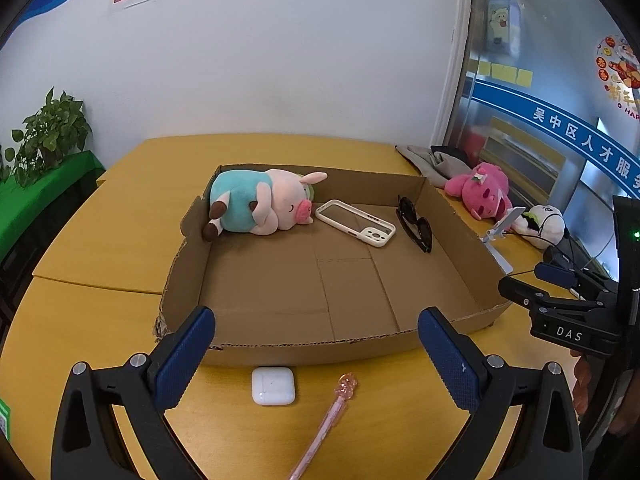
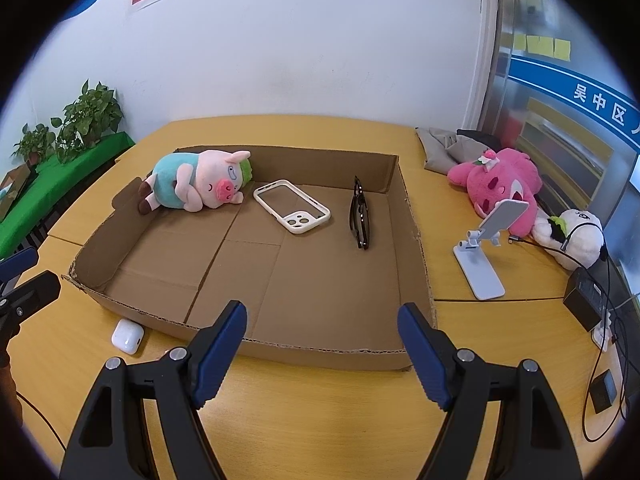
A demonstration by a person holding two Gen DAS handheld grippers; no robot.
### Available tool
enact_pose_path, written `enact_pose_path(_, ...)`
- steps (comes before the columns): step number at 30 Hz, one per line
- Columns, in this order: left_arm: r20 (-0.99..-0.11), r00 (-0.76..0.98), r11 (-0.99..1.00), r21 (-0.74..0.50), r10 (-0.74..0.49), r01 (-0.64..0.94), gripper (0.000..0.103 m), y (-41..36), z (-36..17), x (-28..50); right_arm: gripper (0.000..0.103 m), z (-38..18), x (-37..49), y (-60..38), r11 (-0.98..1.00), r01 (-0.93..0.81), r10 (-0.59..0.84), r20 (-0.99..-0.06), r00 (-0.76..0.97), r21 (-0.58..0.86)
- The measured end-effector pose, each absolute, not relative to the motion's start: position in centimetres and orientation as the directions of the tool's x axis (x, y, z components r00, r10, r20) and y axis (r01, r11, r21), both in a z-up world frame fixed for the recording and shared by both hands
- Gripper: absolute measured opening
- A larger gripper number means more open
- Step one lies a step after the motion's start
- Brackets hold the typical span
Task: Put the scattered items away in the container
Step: 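Withdraw both tools and move toward the pink pen, then grasp the pink pen with the left gripper while the right grips its tip, then lift the pink pen with both grippers and carry it into the box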
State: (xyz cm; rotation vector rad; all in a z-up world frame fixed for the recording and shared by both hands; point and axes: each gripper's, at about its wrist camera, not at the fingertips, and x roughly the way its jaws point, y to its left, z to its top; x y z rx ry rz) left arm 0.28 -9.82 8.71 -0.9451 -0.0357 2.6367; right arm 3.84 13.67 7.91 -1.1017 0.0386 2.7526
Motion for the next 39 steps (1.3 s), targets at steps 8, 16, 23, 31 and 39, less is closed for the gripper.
enact_pose_path(8,-0.67,-0.669,-0.943,-0.165,0.321,-0.288,0.103,-12.2,5.9,-0.3,0.078,5.2,3.2,11.9,-0.995,-0.101,0.054,-0.743,-0.667,0.019)
enact_pose_path(16,-0.789,-0.512,-0.909,-0.137,0.34,-0.393,0.103,-12.8,0.1,2.4,0.078,-1.2,2.0,4.5,-0.99,0.036,-0.132,-0.829,-0.544,0.134)
enact_pose_path(23,-0.873,-0.391,-0.907,-0.123,0.292,-0.403,0.089,-11.7,-4.6,4.6,0.078,-4.3,-0.2,1.8,-0.991,0.019,-0.123,-0.846,-0.519,0.132)
enact_pose_path(31,-0.88,-0.421,-0.913,-0.031,0.218,-0.407,0.066,-10.2,-4.7,5.8,0.046,-4.8,-1.0,-0.2,-0.999,0.041,-0.036,-0.845,-0.533,0.017)
enact_pose_path(39,-0.872,-0.405,-0.904,-0.092,0.276,-0.418,0.017,-10.3,-4.3,7.1,0.026,-4.7,-1.0,0.7,-0.996,0.034,-0.09,-0.851,-0.517,0.085)
